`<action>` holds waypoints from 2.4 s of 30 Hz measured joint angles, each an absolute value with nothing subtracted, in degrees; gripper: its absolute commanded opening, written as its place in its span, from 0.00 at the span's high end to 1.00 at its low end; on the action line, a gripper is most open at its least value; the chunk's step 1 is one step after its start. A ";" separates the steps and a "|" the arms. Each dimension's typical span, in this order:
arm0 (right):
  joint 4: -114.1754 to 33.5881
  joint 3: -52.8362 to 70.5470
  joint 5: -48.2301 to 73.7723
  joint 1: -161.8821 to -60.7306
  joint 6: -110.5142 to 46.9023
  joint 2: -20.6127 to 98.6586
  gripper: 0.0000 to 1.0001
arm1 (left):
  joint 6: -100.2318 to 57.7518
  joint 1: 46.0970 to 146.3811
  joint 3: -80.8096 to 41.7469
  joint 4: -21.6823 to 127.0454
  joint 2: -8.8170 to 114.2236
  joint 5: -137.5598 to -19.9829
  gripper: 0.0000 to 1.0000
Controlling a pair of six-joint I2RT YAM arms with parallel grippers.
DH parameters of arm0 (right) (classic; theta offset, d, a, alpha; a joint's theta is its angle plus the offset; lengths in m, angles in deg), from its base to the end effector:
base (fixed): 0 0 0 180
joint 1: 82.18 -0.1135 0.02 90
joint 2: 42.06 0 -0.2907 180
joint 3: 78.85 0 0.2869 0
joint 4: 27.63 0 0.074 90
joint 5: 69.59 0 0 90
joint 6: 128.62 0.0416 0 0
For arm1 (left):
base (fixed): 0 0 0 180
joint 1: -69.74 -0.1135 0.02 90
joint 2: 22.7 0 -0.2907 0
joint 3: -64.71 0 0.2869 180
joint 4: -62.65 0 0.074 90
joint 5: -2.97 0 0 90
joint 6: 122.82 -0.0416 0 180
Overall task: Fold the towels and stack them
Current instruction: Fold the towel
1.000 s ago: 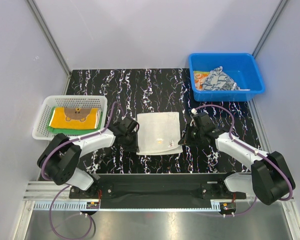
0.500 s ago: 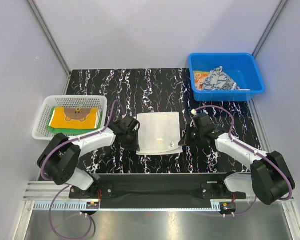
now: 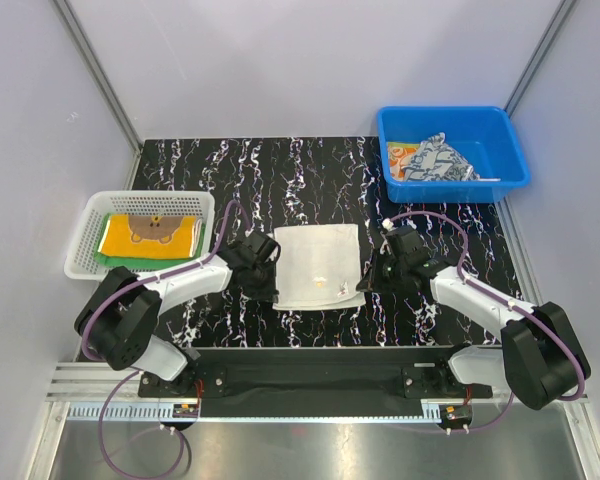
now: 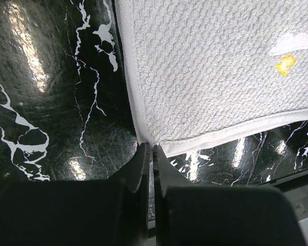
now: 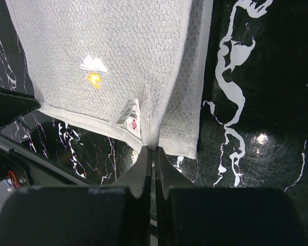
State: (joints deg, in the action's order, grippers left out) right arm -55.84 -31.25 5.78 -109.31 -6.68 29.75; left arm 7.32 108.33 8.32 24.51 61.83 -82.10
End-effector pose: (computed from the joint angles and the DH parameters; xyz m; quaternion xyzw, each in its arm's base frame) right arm 0.2271 0.1282 0.1815 -0.0016 0.9399 0.2624 0.2185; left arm 0.2258 -0.1848 0.1619 -0.0044 0.9778 -0.1628 0.1320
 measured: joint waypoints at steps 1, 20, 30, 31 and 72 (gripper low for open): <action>-55.86 -31.27 5.80 -109.29 -6.68 29.75 1.00 | 7.32 108.35 8.30 24.47 61.83 -82.15 1.00; -65.11 -32.10 7.07 -109.45 -6.85 23.04 1.00 | 7.65 108.96 11.82 23.73 53.98 -80.40 1.00; -60.25 -37.50 5.80 -109.93 -3.49 27.72 1.00 | 7.87 109.53 14.14 26.81 57.00 -78.91 1.00; -59.97 -37.94 5.76 -109.93 -3.20 27.72 1.00 | 7.87 109.53 14.14 26.79 57.00 -79.13 1.00; -59.05 -30.14 5.12 -110.30 -5.69 29.18 0.60 | -4.68 109.14 -10.93 12.71 65.94 -90.37 0.49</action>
State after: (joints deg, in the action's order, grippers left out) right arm -59.05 -30.14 5.12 -110.30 -5.69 29.18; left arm -4.68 109.14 -10.93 12.71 65.94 -90.37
